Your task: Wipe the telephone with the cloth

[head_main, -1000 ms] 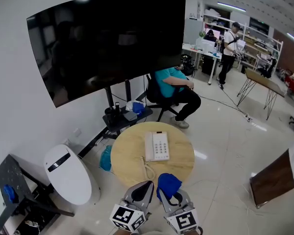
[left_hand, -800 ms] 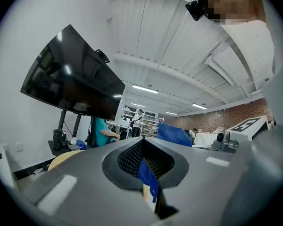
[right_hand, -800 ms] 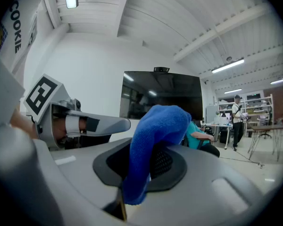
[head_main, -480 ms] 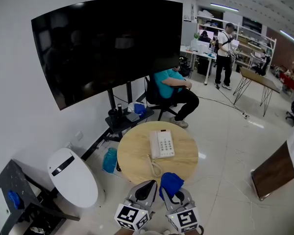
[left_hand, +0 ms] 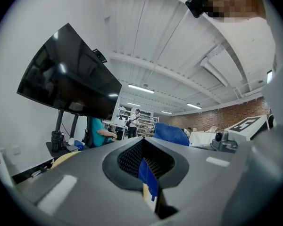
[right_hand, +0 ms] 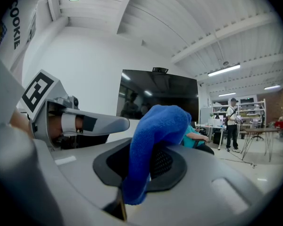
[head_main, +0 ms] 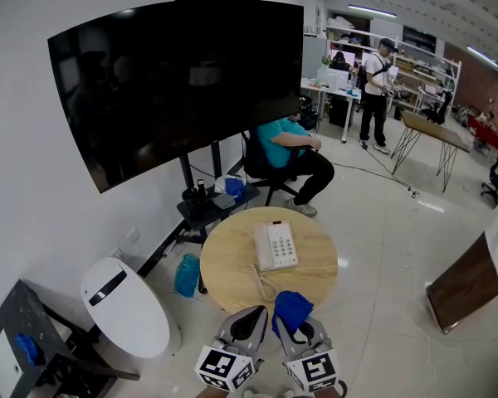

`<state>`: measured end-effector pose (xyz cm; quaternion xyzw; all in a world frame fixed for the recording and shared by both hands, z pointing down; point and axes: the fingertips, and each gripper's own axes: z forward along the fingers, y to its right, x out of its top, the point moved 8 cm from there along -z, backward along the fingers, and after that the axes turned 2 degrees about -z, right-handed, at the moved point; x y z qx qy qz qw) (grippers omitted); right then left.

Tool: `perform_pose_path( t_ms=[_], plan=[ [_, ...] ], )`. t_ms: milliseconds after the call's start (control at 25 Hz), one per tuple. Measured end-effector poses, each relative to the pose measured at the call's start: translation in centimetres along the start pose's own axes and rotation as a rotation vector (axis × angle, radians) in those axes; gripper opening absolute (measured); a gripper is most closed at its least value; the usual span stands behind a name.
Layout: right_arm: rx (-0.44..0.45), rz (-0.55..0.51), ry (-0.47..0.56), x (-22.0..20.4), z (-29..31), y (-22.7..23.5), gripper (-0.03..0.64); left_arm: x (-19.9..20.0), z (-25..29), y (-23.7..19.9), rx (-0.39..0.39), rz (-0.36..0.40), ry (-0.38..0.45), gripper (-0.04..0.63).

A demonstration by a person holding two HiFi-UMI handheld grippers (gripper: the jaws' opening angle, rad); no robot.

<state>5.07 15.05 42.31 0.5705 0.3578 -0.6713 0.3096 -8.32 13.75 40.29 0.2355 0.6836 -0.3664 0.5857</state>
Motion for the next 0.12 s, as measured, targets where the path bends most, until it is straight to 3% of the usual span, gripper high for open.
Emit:
perform_pose_path(
  t_ms=[120],
  plan=[
    [-0.011, -0.003, -0.004, -0.08, 0.92, 0.06, 0.059, -0.36, 0.05, -1.18, -0.005, -0.004, 0.004, 0.000]
  ],
)
